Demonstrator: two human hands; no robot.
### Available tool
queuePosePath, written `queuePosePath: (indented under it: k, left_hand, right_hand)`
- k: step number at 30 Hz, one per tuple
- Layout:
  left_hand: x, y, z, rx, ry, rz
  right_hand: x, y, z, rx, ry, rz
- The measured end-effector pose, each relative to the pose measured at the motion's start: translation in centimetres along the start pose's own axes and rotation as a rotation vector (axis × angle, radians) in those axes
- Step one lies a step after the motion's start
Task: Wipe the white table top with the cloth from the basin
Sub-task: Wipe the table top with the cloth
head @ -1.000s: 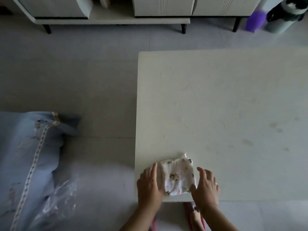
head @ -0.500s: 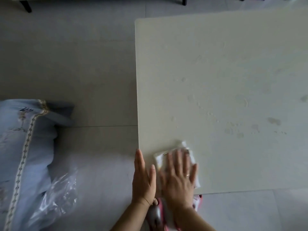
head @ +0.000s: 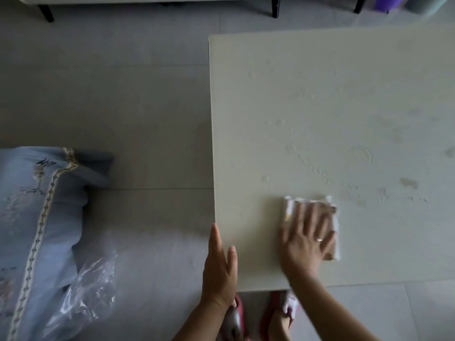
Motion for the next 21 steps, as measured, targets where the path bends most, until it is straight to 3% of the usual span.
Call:
queuePosePath:
  k: [4,6,8,13,14,16,19,21]
  left_hand:
    - [-0.2,-0.2,-0.4,-0.028,-0.022,-0.023]
    - [-0.3,-0.2,-0.7,-0.038,-0.061,-0.017]
    - [-0.2,-0.1,-0.9,-0.059,-0.125,0.013]
    - [0.0,-0.8,-0.7,-0.058,-0.250,0.066]
    - [0.1,-1.0,-0.6,-0.052,-0.262,0.066]
    - [0.5,-1.6,-0.5,-0.041,-0.273,0.049]
    - [1.9,-2.6,-0.6,-0.008,-0.340,0.067]
    - [2.2,-3.6,-0.6,0.028,-0.348,0.046]
  right_hand:
    - [-7.7,6.5,2.9,-0.062,0.172,-0.611]
    - [-7.0,5.4,2.6,-0.090,0.229,-0.760]
    - [-4.8,2.0,1.2,-0.037,0.268,-0.756]
    - [-1.3,-6.8,-2.2,-0.007,0.013,-0.098]
    - [-2.5,-6.7,-2.1,0.007,-0.010,-0.047]
    - [-6.6,-4.8,-0.7,-0.024,-0.008,-0.207]
    - [-11.7,-0.4,1.7,-0.134,0.062,-0.686]
    - [-11.7,-1.9,1.4,-0.093,0.118,-0.796]
Point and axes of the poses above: each hand's wrist, its own y-axis away from the middle knuckle, its own z-axis out of the palm, x = y × z, the point moved 5 cm from there along -y, towards the middle knuckle, and after that the axes turned 1 degree about -y, right-handed, at the moved point
